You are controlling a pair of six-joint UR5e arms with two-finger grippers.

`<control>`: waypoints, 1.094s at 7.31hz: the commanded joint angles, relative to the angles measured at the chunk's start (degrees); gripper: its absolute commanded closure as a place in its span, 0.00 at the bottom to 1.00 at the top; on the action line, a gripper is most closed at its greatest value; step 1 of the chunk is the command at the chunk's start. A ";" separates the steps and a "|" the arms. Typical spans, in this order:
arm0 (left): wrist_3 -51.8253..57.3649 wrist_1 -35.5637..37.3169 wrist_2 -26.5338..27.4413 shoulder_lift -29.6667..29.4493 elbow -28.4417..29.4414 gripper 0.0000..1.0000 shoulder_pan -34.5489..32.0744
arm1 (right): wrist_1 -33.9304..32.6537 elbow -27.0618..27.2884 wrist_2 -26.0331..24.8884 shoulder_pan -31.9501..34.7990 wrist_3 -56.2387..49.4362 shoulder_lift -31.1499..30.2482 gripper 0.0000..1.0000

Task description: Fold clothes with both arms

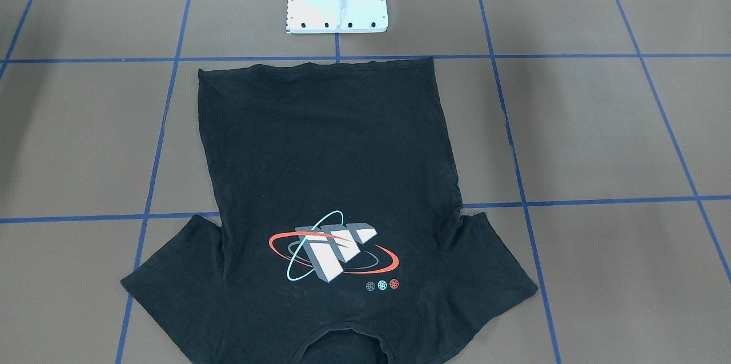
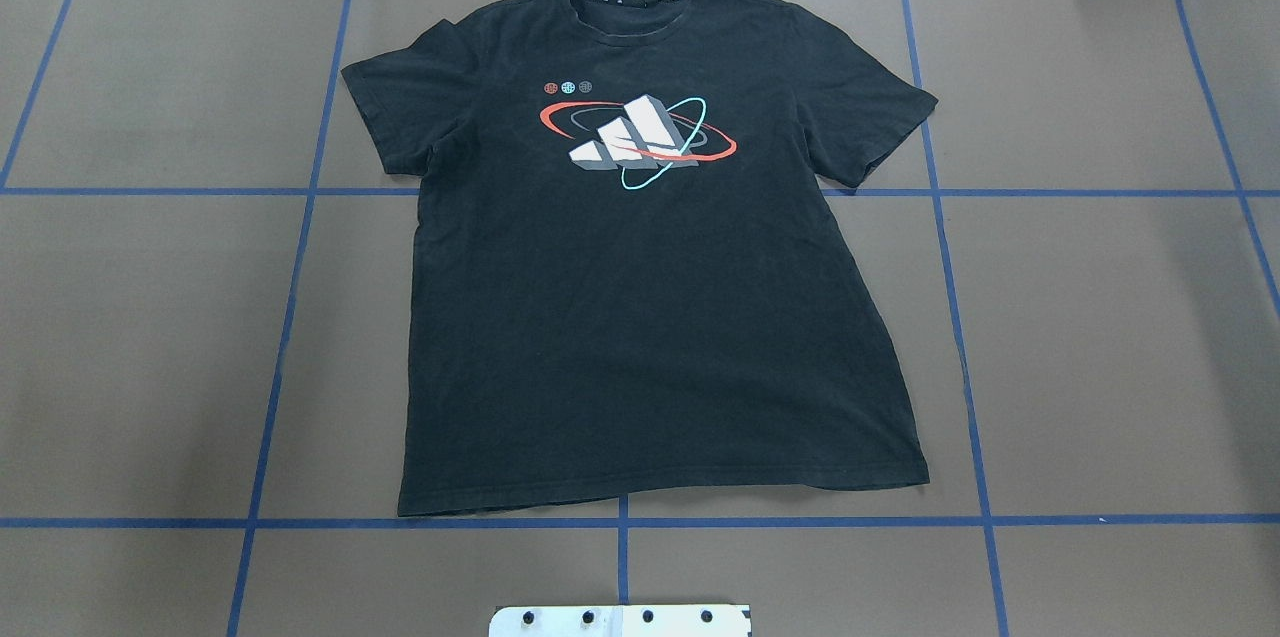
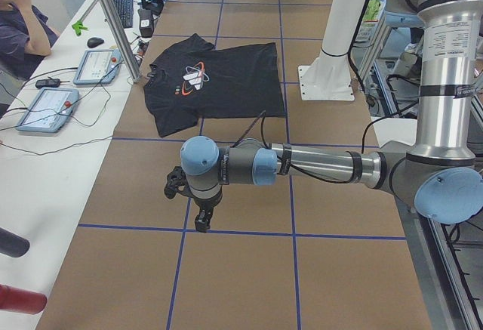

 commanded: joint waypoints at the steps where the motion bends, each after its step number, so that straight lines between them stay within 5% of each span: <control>1: 0.00 0.05 -0.17 -0.18 -1.24 0.00 0.12 | 0.04 0.01 0.00 0.00 0.00 0.00 0.00; 5: -0.09 -0.13 0.09 -0.87 -5.91 0.00 0.21 | 0.05 0.54 -0.09 -0.09 0.35 1.92 0.00; 8: -0.70 -5.37 -0.17 -4.48 -4.95 0.00 0.21 | 4.08 0.44 0.35 -6.05 2.01 5.62 0.00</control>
